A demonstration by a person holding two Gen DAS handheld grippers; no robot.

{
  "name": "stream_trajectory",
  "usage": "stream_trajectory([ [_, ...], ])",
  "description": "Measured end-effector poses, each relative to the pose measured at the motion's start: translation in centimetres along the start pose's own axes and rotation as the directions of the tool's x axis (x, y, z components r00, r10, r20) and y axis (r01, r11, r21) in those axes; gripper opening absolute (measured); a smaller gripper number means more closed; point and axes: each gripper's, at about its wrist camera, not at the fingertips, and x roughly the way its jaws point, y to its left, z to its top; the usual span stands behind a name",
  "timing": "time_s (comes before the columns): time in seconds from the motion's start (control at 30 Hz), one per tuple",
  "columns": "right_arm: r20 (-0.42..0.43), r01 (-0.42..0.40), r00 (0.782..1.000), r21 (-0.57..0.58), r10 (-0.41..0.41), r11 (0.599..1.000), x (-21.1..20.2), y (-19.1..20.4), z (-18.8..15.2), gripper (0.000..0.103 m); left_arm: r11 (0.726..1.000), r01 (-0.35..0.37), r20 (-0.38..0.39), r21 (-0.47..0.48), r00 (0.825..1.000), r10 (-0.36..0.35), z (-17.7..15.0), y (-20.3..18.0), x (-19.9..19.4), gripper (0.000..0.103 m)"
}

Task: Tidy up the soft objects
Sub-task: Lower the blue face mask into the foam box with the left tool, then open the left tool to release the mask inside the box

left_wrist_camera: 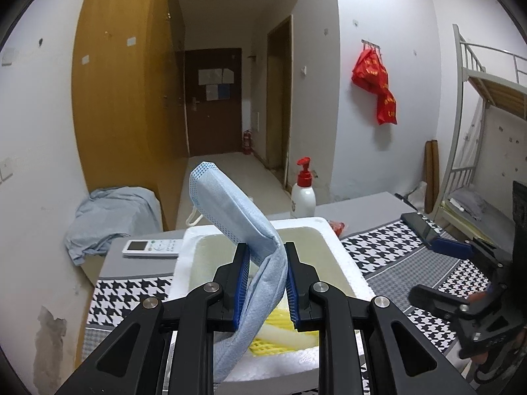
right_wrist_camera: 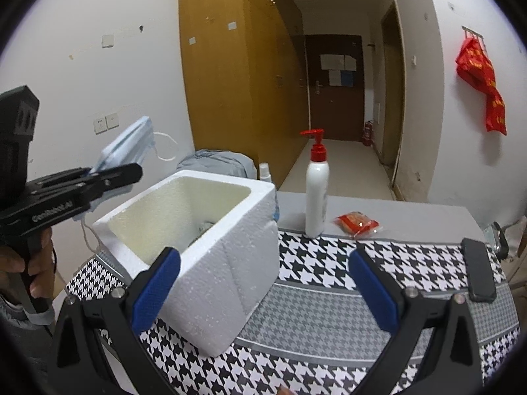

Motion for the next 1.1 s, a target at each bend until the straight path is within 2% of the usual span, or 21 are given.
stream_trajectory([
  [0.07,-0.001,-0.009,1.000,0.012,0.009,1.000,-0.4,-0.3,-0.3,0.103,1.000,0.011,-0.006,-0.005,1.000,-0.011,0.1,0.0,0.3,0.022],
  [0.23,-0.010,0.025,1.000,0.015,-0.025,1.000,-1.1,-0.5,-1.2,0.103,1.000,0.026,-0.038,-0.012,0.999,-0.027,0.2,-0.1,1.4,0.022],
  [0.57,-0.014,0.059,0.998,-0.006,-0.059,0.998,-1.8,-0.9,-1.8,0.103,0.999,0.027,-0.099,-0.028,0.995,-0.029,0.1,-0.7,3.2,0.022],
  [0.87,-0.022,0.071,0.997,0.007,-0.071,0.997,-1.6,-1.6,-2.3,0.103,1.000,0.004,-0.120,0.000,0.993,-0.004,0.3,-1.1,4.3,0.024],
  [0.93,-0.020,0.074,0.997,0.009,-0.074,0.997,-1.6,-1.8,-2.3,0.103,1.000,-0.006,-0.110,0.007,0.994,0.007,0.4,-1.2,4.0,0.035],
  [1.0,-0.018,0.072,0.997,0.014,-0.071,0.997,-1.7,-1.9,-2.3,0.103,1.000,-0.018,-0.092,0.008,0.996,0.018,0.4,-1.5,3.6,0.077],
  [1.07,-0.015,0.072,0.997,0.013,-0.072,0.997,-1.8,-1.9,-2.3,0.103,0.999,-0.042,-0.055,0.011,0.998,0.042,0.5,-1.6,2.8,0.092],
  [1.1,-0.013,0.072,0.997,0.012,-0.072,0.997,-1.9,-1.9,-2.3,0.103,0.999,-0.052,-0.041,0.011,0.998,0.052,0.6,-1.6,2.5,0.096],
])
